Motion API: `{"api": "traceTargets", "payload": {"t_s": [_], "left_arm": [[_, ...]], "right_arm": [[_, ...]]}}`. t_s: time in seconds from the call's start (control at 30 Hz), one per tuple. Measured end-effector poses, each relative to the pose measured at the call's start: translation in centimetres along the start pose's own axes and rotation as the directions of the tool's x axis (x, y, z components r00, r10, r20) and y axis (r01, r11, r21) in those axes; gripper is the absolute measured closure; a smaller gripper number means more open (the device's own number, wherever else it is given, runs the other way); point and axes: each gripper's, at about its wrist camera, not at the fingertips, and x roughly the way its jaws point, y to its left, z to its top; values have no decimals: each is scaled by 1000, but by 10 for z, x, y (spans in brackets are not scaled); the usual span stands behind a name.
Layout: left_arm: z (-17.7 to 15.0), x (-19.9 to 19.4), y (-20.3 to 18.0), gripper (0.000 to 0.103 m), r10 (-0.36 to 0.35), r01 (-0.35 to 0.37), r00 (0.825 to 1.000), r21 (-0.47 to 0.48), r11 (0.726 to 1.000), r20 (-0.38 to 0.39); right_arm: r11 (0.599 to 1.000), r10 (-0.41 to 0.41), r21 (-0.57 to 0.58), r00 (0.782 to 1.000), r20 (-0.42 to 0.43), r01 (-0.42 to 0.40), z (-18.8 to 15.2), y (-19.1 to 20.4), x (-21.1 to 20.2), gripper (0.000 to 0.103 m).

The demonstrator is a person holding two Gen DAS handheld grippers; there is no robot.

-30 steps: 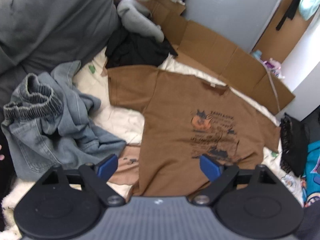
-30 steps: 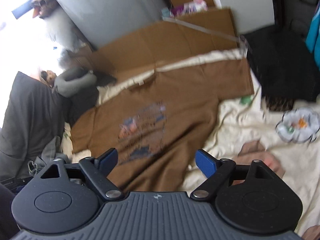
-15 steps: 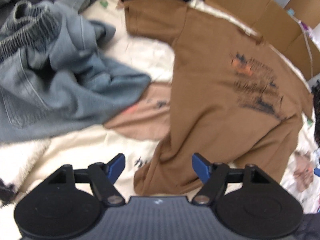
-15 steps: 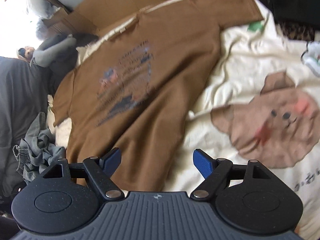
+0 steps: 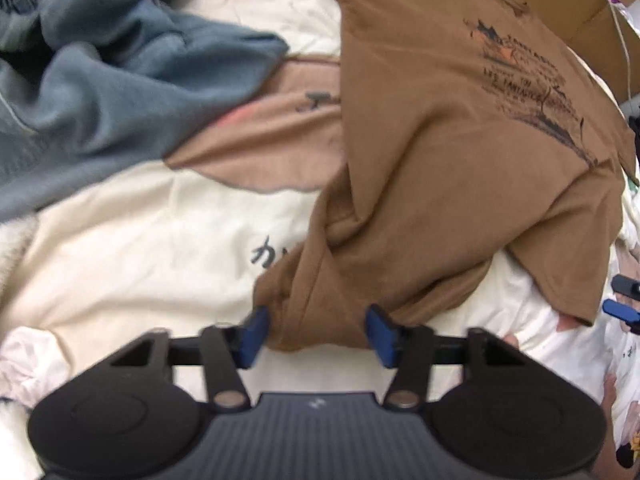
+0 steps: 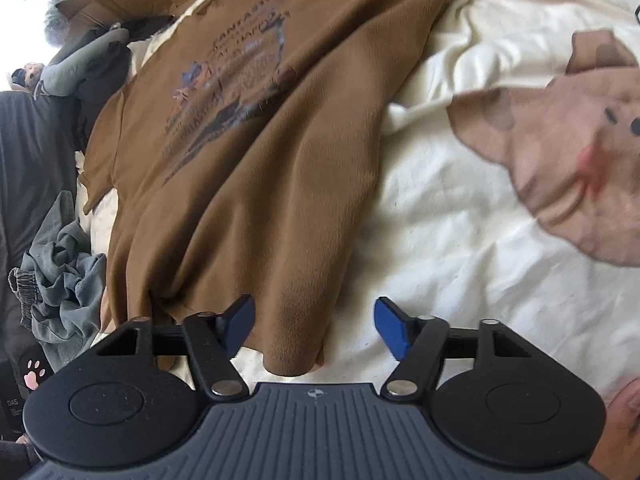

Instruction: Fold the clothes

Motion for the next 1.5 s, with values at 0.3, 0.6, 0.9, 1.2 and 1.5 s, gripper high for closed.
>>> {"api": "traceTargets", "payload": {"t_s": [0.3,0.6,0.9,1.2,1.5], "left_arm": [[7,-31,-8,98,-91,90,994,21,996,56],[10,-93,-26,99,-234,234,964,14,972,128],[14,-115,-28,99,-272,280,939,-8,960,209],[27,-122,-7,100,-245,266,935,-51,963,256],[34,-126,-5,100,-259,277,932,-36,960,253]], "right_arm": [[998,51,22,999,14,-51,3,3,-21,103],[998,61,-15,992,107,-59,23,17,-101,103],[999,-6,52,996,87,2,18,-3,-68,52],[999,-15,-32,1000,-16,14,5,0,-5,47],[997,24,-66,999,-45,-27,8,9,-14,100]]}}
